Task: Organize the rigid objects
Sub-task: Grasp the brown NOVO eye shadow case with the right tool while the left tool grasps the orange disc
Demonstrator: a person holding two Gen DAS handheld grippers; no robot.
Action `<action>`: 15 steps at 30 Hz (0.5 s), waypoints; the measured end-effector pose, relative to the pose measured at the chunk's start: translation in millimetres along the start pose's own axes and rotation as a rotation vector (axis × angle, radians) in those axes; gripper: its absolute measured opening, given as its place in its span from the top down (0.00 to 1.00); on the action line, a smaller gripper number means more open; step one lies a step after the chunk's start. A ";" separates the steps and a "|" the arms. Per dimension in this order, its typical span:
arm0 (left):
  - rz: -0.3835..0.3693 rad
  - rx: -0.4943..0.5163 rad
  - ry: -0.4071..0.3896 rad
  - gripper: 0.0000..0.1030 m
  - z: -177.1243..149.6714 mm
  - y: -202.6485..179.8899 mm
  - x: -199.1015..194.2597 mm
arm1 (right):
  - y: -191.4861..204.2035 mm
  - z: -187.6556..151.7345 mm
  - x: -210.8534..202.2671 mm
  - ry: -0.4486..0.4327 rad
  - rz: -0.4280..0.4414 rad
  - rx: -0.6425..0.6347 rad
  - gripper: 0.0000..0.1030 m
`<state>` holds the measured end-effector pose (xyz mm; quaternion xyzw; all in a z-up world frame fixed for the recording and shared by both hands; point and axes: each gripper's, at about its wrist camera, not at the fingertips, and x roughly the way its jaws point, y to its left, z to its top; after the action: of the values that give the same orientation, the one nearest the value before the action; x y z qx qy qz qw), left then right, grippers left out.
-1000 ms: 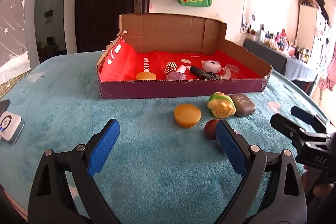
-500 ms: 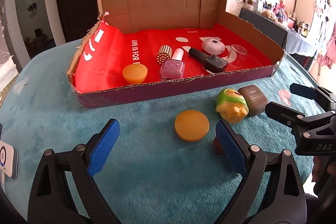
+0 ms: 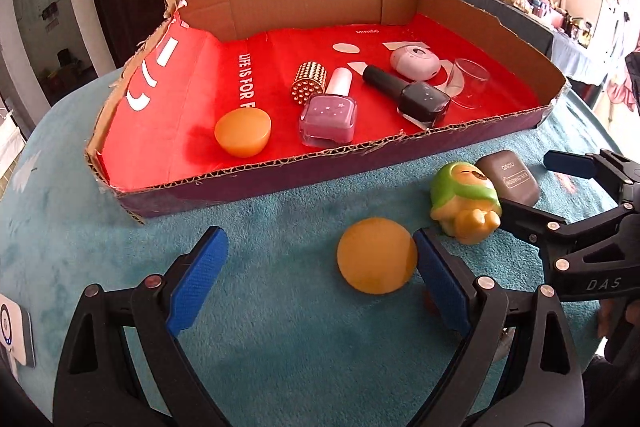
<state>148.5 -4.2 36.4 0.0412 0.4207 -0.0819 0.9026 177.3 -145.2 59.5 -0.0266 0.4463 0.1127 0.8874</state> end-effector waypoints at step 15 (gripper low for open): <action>0.010 0.023 0.000 0.11 1.1 2.4 2.6 | -3.7 3.9 4.1 0.003 0.030 -0.008 0.03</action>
<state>151.5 -2.3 35.2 0.0539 0.4197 -0.0820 0.9024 183.5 -147.5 58.4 -0.0238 0.4476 0.1276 0.8848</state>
